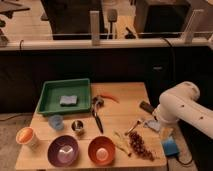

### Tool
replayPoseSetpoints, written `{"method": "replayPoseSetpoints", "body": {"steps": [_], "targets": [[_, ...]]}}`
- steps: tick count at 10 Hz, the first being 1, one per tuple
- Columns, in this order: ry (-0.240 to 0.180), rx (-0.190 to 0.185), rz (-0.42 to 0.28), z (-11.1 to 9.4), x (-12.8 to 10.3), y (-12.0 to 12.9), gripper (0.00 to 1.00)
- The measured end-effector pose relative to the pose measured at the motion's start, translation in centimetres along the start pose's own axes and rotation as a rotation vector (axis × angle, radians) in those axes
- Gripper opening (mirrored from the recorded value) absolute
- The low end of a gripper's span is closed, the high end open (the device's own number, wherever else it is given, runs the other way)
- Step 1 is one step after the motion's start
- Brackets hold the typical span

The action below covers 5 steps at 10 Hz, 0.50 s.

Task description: Place grapes in red bowl

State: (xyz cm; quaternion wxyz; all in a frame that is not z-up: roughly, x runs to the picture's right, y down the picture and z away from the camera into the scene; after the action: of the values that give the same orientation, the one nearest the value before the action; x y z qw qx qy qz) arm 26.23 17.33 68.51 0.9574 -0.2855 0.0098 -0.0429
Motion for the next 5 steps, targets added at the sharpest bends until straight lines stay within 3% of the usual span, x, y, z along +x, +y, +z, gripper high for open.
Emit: {"method": "replayPoseSetpoints", "body": {"steps": [5], "targets": [[-0.025,-0.005,-0.054,2.1,-2.2,1.5,0.80]]}}
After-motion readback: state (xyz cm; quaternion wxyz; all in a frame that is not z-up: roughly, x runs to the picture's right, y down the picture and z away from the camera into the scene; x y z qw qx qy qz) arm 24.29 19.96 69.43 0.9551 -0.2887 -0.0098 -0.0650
